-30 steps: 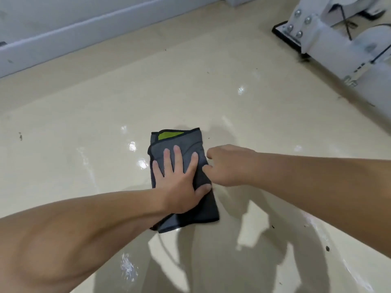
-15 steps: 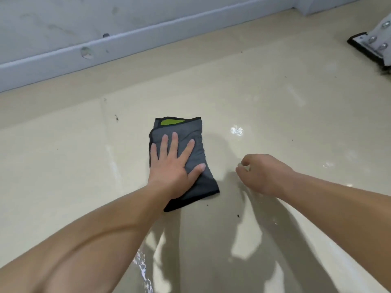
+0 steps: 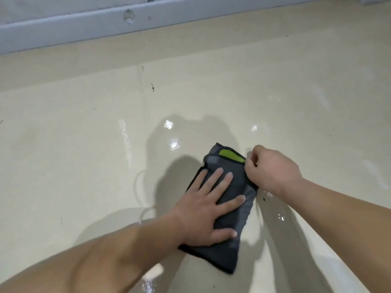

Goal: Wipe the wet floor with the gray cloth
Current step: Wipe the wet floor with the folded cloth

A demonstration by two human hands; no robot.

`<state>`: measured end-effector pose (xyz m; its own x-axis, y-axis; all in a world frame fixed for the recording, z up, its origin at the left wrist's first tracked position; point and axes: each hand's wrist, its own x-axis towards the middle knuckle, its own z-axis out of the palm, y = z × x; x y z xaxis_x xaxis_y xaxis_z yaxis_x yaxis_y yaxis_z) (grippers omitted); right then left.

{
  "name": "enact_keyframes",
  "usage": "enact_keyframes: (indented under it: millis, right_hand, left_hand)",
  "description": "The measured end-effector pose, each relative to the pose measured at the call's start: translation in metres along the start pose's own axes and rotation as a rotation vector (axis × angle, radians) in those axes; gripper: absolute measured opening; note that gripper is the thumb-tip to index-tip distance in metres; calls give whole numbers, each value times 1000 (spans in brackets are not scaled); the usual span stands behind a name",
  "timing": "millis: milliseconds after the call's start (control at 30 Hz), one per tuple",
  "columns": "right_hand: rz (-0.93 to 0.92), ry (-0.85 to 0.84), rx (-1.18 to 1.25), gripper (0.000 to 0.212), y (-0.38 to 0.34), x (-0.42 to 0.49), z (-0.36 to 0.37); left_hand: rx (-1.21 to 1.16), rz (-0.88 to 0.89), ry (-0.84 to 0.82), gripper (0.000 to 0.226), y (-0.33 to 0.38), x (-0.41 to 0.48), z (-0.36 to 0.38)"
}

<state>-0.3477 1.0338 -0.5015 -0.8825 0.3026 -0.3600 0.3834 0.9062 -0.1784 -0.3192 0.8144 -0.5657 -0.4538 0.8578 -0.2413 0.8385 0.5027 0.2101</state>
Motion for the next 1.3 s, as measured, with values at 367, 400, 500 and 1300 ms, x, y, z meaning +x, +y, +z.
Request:
enact_keyframes:
  millis: [367, 400, 500, 1300]
  right_hand:
    - [-271, -149, 109, 17, -114, 7, 6]
    - [-304, -176, 107, 17, -119, 1, 11]
    - [-372, -271, 84, 16, -123, -13, 21]
    - [-689, -444, -84, 10, -50, -13, -26]
  left_hand:
    - [-92, -1010, 108, 80, -95, -100, 2]
    - [-119, -1067, 120, 80, -89, -106, 5]
    - [-153, -1161, 127, 82, -56, -108, 17]
    - [-323, -1006, -396, 60, 112, -57, -146]
